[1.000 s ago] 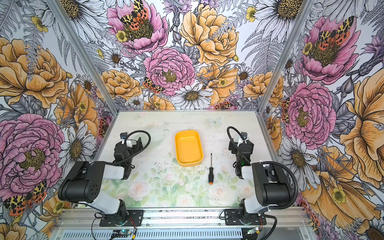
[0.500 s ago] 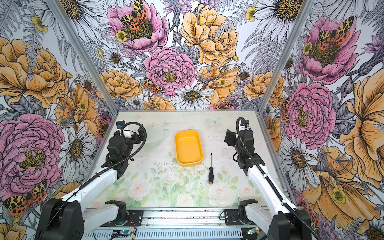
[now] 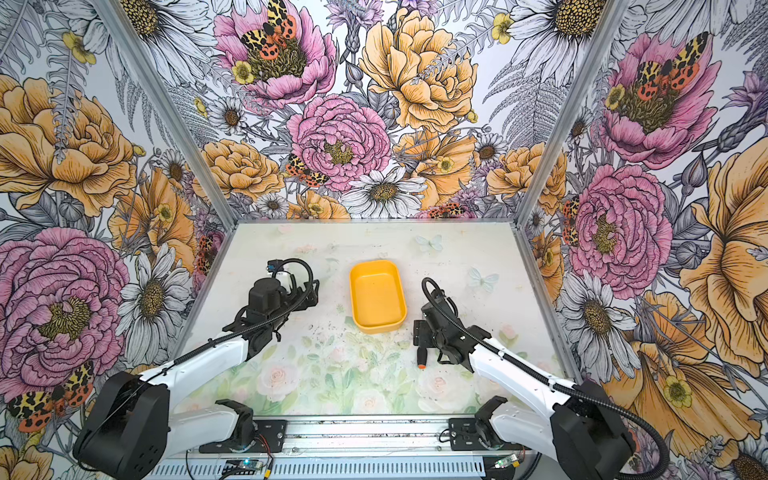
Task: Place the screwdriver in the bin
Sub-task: 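Reach the right gripper down to the screwdriver handle and close on it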
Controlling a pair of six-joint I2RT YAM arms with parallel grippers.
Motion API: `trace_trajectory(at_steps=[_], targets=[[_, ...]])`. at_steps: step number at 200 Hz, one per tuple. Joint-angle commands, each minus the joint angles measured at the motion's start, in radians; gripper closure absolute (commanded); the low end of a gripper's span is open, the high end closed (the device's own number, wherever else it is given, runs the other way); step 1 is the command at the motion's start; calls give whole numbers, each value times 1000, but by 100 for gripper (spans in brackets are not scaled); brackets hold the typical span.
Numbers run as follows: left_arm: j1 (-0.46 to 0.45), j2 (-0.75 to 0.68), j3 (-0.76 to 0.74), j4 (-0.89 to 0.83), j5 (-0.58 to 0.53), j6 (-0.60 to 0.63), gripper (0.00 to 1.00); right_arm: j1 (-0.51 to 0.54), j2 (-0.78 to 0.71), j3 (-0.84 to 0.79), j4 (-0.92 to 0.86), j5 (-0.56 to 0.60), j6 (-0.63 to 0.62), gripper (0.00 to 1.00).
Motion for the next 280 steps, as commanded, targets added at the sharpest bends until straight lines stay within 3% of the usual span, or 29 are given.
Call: trace_trajectory(at_steps=[1, 51, 86, 222, 250, 275, 280], targets=[[-12, 1, -18, -18, 21, -46, 1, 54, 40, -12, -10, 57, 74, 25], [-17, 10, -12, -40, 33, -38, 1, 129, 82, -16, -10, 105, 117, 32], [-17, 15, 3, -75, 28, -24, 1, 141, 86, -31, -11, 96, 141, 44], [-30, -18, -13, -89, 6, -31, 1, 163, 118, -72, -8, 105, 185, 55], [-31, -30, -17, -101, 5, -30, 1, 163, 125, -74, -8, 90, 183, 73], [-31, -34, -17, -113, 5, -30, 1, 162, 109, -70, -9, 82, 185, 100], [-31, -34, -17, -114, 5, -30, 1, 161, 103, -68, -9, 81, 184, 100]])
